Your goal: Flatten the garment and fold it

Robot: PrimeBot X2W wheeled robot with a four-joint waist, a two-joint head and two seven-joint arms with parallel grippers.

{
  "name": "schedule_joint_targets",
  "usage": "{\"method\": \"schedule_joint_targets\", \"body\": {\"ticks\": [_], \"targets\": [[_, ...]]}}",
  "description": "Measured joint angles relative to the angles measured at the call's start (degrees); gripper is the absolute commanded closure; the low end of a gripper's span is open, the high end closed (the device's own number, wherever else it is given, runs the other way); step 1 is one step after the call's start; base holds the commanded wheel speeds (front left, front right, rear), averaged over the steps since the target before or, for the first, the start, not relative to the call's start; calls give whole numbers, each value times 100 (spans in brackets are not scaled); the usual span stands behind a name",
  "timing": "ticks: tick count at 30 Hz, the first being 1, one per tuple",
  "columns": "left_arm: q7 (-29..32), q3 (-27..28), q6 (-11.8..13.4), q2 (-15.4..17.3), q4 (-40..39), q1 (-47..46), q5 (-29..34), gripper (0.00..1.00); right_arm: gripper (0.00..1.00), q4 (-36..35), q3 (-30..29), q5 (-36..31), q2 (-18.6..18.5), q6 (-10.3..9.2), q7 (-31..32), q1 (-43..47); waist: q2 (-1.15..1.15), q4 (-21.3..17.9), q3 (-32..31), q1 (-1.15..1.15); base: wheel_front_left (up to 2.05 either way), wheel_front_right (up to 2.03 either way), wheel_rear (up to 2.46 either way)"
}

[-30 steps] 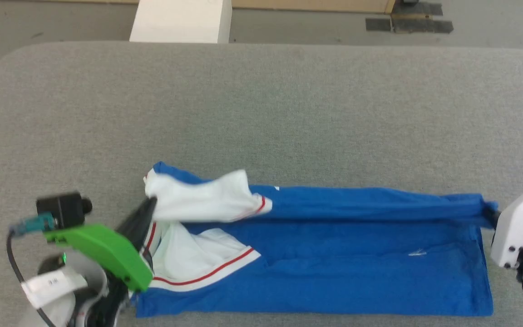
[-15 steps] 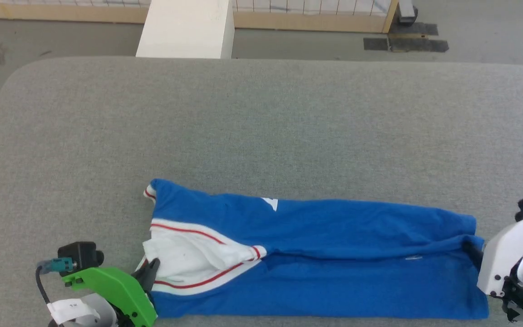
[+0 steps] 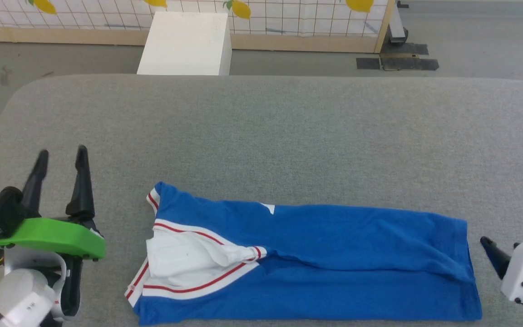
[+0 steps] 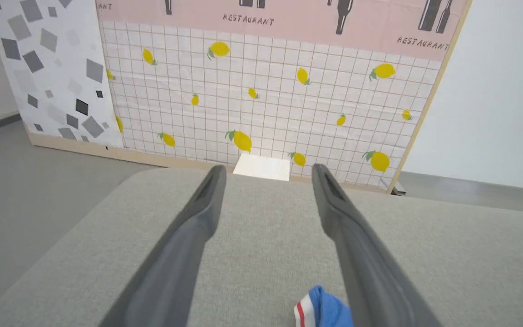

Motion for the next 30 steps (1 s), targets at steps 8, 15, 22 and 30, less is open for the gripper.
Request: {"method": "schedule_joint_targets", "body": {"ticks": [8, 15, 22, 30], "targets": [[-437, 149, -333, -372, 323, -146, 825, 0, 0, 694, 394, -319, -127, 0, 152, -194, 0, 23, 257, 0, 0, 0, 0], [-460, 583, -780, -866, 416, -164, 1255, 0, 0, 1302, 675, -456, -162, 0, 178, -396, 0, 91, 498, 0, 0, 0, 0], [-460, 996, -1100, -1167, 508, -160, 1534, 0, 100, 1506, 748, -333, -353, 0, 254, -683, 0, 115, 646, 0, 0, 0, 0], [-460, 1255, -1391, -1333, 522, -157, 1756, 0, 100, 1774, 169, -312, -926, 3, 292, -908, 0, 100, 716, 0, 0, 0, 0]]}}
